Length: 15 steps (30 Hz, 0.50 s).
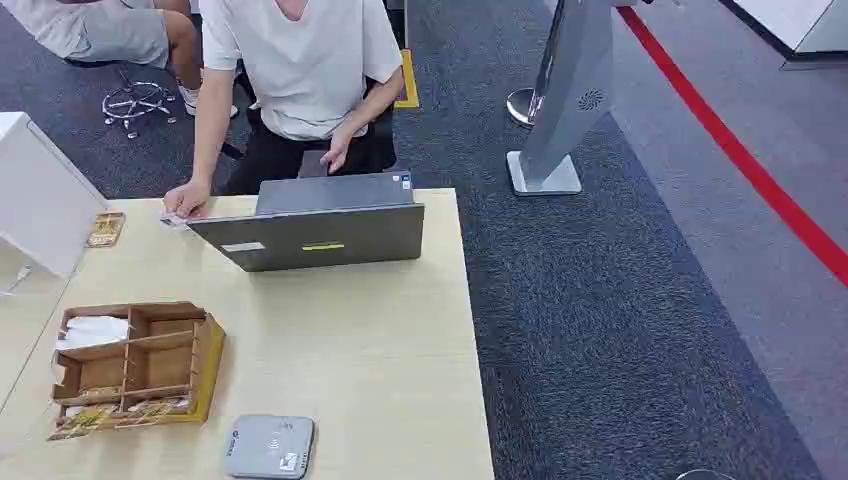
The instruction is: Pass the card to the sensor for recognition and then transmit it.
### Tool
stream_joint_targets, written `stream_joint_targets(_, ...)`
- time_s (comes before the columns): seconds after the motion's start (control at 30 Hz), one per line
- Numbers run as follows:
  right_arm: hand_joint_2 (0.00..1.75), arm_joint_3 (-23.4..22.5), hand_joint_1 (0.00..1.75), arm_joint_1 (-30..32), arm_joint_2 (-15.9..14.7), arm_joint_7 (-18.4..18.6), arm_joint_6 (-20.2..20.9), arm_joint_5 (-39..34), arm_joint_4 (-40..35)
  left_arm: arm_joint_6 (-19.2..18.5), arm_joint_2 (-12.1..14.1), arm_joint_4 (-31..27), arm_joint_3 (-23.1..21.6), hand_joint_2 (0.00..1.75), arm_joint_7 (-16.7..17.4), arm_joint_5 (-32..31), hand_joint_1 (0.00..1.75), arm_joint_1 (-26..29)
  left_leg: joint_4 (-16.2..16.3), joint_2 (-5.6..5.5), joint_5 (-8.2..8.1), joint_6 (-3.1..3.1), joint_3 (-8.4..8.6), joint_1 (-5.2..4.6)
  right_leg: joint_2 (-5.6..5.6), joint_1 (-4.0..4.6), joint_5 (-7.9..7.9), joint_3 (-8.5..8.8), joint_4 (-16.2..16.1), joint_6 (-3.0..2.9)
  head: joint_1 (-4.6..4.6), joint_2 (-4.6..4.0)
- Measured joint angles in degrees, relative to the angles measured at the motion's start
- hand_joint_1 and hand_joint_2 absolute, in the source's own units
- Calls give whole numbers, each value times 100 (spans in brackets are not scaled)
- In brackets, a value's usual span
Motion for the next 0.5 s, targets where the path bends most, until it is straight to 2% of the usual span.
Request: stream_joint_targets(0.5, 175, 79, 0, 390, 118, 188, -243, 81, -531, -339, -516, -2301, 1752, 175, -617, -1153, 0, 673, -2, 0, -1, -1, -1, 1, 0, 0, -3, 1, 1, -4, 0, 0)
